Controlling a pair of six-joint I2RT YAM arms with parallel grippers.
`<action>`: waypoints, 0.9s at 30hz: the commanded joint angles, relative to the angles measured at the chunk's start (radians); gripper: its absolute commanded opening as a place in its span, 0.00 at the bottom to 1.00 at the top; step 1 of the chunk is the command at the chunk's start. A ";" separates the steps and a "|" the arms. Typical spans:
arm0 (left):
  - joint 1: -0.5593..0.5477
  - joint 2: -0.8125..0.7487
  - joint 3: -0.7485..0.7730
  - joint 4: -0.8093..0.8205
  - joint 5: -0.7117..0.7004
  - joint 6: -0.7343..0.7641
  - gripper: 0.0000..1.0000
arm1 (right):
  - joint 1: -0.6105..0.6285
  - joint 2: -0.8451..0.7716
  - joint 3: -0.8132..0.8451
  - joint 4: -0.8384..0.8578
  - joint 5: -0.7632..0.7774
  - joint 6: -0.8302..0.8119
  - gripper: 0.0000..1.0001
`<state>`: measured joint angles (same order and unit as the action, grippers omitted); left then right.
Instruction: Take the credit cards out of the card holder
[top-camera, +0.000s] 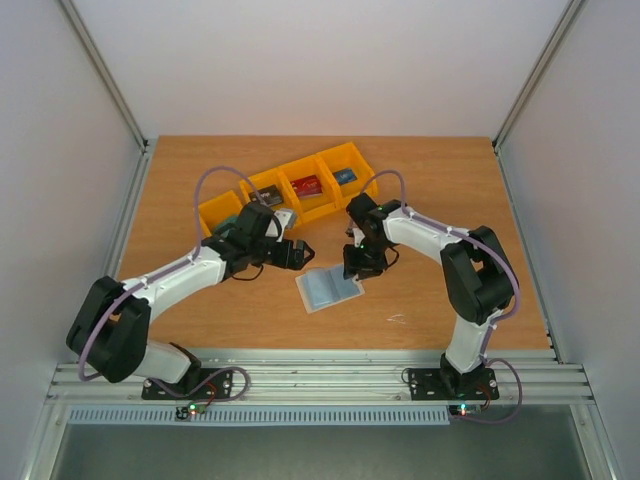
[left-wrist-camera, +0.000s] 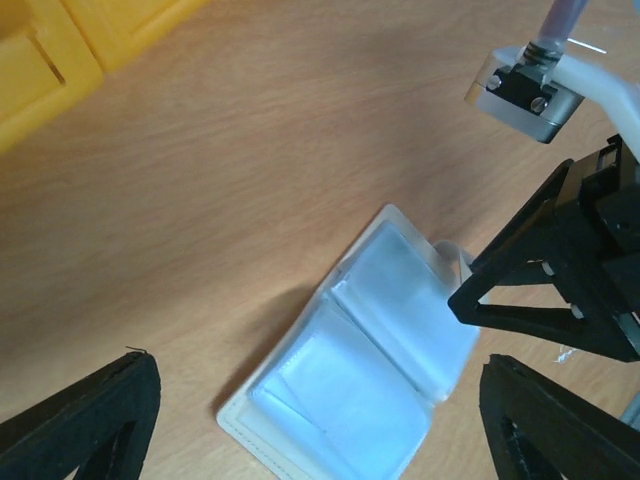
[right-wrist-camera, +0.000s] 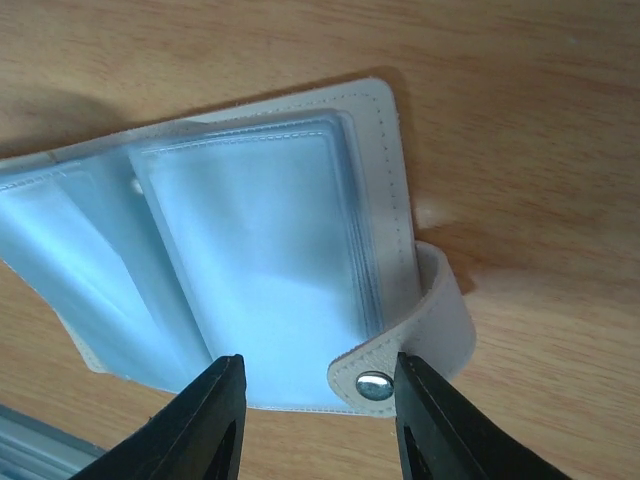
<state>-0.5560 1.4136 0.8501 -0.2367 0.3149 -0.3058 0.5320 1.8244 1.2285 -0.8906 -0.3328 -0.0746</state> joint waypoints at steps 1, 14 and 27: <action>-0.002 0.011 -0.046 0.101 0.039 -0.155 0.86 | 0.033 0.032 0.023 -0.003 0.041 0.029 0.41; -0.081 0.020 -0.231 0.180 0.054 -0.364 0.84 | 0.106 -0.090 0.017 -0.045 0.164 0.066 0.41; -0.093 0.099 -0.337 0.380 -0.009 -0.607 0.85 | 0.142 0.022 0.135 -0.005 0.228 0.105 0.43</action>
<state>-0.6437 1.4620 0.5350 0.0895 0.3435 -0.8223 0.6903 1.7515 1.2636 -0.8745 -0.1761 0.0586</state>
